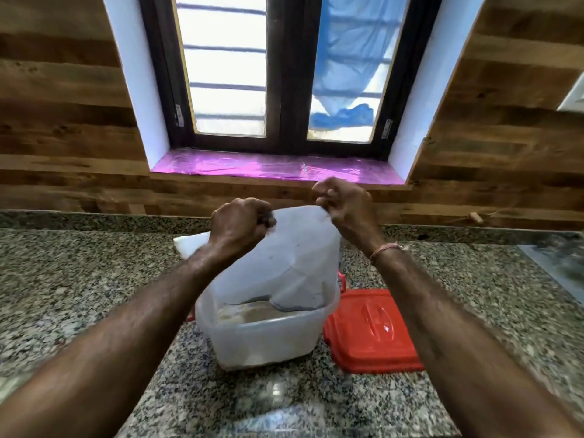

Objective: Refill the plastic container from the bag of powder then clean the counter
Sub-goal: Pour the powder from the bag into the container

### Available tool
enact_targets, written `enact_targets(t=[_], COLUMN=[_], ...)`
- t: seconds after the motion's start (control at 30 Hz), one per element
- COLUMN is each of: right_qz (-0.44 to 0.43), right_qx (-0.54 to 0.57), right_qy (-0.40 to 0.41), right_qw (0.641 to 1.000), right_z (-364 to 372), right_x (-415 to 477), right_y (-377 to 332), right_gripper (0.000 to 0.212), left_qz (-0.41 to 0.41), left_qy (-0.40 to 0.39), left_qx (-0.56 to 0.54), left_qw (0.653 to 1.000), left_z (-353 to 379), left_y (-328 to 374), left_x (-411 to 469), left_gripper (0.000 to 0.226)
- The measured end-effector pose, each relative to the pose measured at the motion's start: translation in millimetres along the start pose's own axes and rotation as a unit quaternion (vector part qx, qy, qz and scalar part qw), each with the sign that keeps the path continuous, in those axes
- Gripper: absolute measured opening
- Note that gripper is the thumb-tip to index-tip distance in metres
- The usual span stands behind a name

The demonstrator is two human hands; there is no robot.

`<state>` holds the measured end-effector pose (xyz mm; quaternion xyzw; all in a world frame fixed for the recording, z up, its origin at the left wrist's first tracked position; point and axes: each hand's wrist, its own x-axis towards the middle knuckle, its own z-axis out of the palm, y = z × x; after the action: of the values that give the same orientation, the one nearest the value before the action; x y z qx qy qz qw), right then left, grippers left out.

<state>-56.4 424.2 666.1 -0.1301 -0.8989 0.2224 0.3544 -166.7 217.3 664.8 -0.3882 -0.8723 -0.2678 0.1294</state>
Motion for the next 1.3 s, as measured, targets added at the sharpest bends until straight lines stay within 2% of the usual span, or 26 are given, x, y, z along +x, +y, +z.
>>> enact_targets(t=[0.03,0.1,0.13,0.17,0.2,0.23,0.27,0.3,0.37,0.43,0.5,0.53,0.6,0.67,0.77,0.83,0.93,0.97,1.03,1.13,1.2,1.27,1.3], right_qz=[0.012,0.028,0.022,0.015,0.011,0.019,0.038,0.061,0.089,0.111,0.174,0.194,0.197,0.196,0.184,0.174,0.199,0.202,0.197,0.146,0.089,0.048,0.041], right_qx=[0.017,0.043,0.035,0.016,-0.003,0.003,0.045,0.123,0.248,0.303,0.395,0.427,0.437,0.459,0.501,0.544,0.603,0.596,0.554,0.422,0.254,0.151,0.165], right_qy=[0.001,-0.111,-0.138,-0.118,-0.063,-0.011,-0.005,-0.053,-0.186,-0.166,-0.141,-0.172,-0.237,-0.221,-0.202,-0.196,-0.168,-0.165,-0.143,-0.085,-0.055,-0.050,-0.057], right_qw=[1.000,0.993,0.990,0.993,0.998,1.000,0.998,0.989,0.946,0.932,0.891,0.866,0.845,0.838,0.821,0.797,0.754,0.759,0.797,0.891,0.962,0.986,0.984], right_z=[-6,-10,-9,-7,-6,-8,-10,-10,-3,5,11,14,26,39,50,52,54,55,56,55,52,50,49], right_x=[2,6,7,8,11,13,15,15,14,10,8,6,-2,-7,-6,-2,5,6,11,25,36,41,41], right_y=[7,20,25,31,36,40,43,44,43,45,50,50,52,53,41,33,34,32,36,43,49,52,52], right_gripper=[0.028,0.030,0.028,0.028,0.030,0.037,0.043,0.043,0.036,0.046,0.061,0.063,0.049,0.033,0.031,0.021,0.022,0.020,0.014,0.016,0.016,0.017,0.016], left_qz=[-0.022,-0.058,-0.068,-0.074,-0.083,-0.096,-0.108,-0.116,-0.127,-0.145,-0.173,-0.182,-0.193,-0.178,-0.149,-0.143,-0.135,-0.131,-0.111,-0.087,-0.083,-0.085,-0.083], left_qy=[0.005,-0.005,-0.013,-0.016,-0.013,-0.003,0.006,0.007,-0.002,-0.010,-0.002,0.003,0.006,-0.013,-0.033,-0.009,-0.007,-0.019,-0.041,-0.031,-0.026,-0.017,-0.014], left_qx=[-0.003,-0.005,-0.006,-0.009,-0.018,-0.027,-0.037,-0.043,-0.039,-0.054,-0.104,-0.121,-0.138,-0.143,-0.111,-0.113,-0.163,-0.171,-0.171,-0.117,-0.072,-0.042,-0.032], left_qw=[1.000,0.998,0.998,0.997,0.996,0.995,0.993,0.992,0.991,0.988,0.979,0.976,0.972,0.974,0.982,0.983,0.977,0.976,0.978,0.989,0.994,0.995,0.996], left_z=[-2,-4,-5,-4,-3,-3,-3,-4,-5,-5,-4,-4,-6,-5,-1,3,6,5,5,7,8,8,7], left_y=[-1,-4,-6,-7,-8,-8,-8,-10,-11,-12,-16,-19,-24,-26,-14,-8,-11,-16,-20,-26,-29,-32,-32], left_x=[5,10,11,11,10,11,12,12,11,10,7,6,6,7,11,18,25,24,24,26,25,23,23], left_gripper=[0.010,0.011,0.011,0.012,0.012,0.013,0.012,0.011,0.011,0.012,0.011,0.011,0.012,0.015,0.015,0.026,0.026,0.024,0.021,0.014,0.012,0.012,0.011])
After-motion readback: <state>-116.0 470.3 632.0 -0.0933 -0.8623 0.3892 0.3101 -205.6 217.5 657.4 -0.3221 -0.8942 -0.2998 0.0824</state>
